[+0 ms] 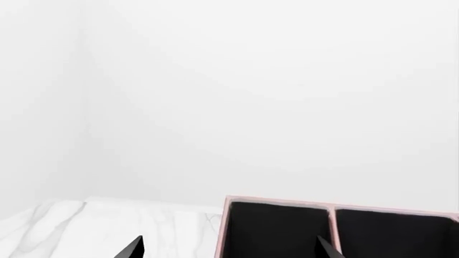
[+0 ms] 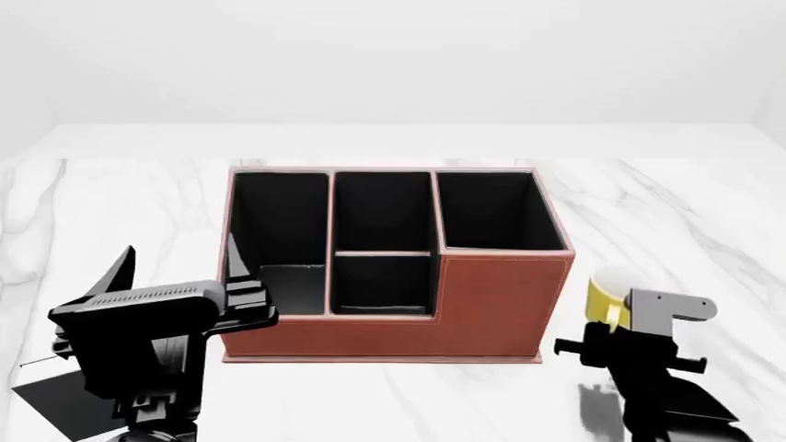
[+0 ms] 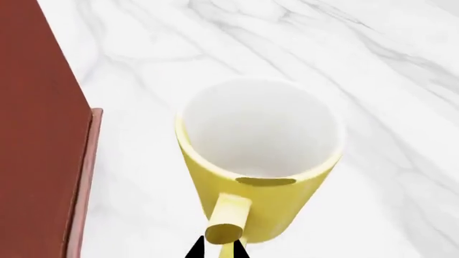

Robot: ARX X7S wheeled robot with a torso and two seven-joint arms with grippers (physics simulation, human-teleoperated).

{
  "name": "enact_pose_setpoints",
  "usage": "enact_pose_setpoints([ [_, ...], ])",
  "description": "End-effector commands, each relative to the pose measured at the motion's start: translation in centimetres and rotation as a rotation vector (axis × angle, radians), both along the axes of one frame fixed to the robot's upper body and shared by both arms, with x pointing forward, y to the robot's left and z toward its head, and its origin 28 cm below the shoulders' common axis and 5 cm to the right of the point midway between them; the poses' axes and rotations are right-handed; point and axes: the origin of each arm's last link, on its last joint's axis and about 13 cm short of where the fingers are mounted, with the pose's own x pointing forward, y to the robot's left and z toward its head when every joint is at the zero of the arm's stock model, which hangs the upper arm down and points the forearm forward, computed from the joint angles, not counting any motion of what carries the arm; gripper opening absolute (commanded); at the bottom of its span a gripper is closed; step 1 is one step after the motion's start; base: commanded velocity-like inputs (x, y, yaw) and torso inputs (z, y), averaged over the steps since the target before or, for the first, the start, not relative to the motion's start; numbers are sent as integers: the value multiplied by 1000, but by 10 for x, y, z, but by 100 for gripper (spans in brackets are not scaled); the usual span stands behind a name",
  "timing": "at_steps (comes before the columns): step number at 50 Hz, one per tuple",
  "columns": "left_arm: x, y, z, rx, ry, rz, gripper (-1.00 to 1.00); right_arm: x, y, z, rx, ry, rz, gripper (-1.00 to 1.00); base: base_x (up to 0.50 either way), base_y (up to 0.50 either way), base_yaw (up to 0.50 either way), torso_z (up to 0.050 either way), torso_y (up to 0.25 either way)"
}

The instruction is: Pick up the yellow and white mug and place it to the right of the caddy.

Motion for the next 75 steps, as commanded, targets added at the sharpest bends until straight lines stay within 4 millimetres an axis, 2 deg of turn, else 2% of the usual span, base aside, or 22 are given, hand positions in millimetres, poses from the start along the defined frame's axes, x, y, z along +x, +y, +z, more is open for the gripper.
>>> enact_pose_setpoints([
  [1, 0, -1, 1, -1, -2, -3, 100, 1, -2, -6, -1, 20, 9, -100, 0, 0, 0, 0, 0],
  [26, 0, 0, 0, -3, -4, -3, 100, -5, -5, -13, 15, 41, -3, -100, 0, 0, 0, 0, 0],
  [27, 0, 0, 0, -3, -4, -3, 100, -5, -5, -12, 15, 40, -4, 100, 0, 0, 0, 0, 0],
  [40, -1, 0, 0, -5, -4, -5, 100, -17, -1, 6, -19, -9, -16, 100, 0, 0, 0, 0, 0],
  [53, -2, 0, 1, -6, -6, -6, 100, -44, 8, 35, -79, -86, -5, 100, 0, 0, 0, 0, 0],
  [64, -2, 0, 1, -6, -7, -7, 100, -76, 20, 58, -119, -155, 33, 100, 0, 0, 0, 0, 0],
  [75, -4, -1, 2, -5, -14, -9, 100, -119, 33, 88, -117, -289, 89, 100, 0, 0, 0, 0, 0],
])
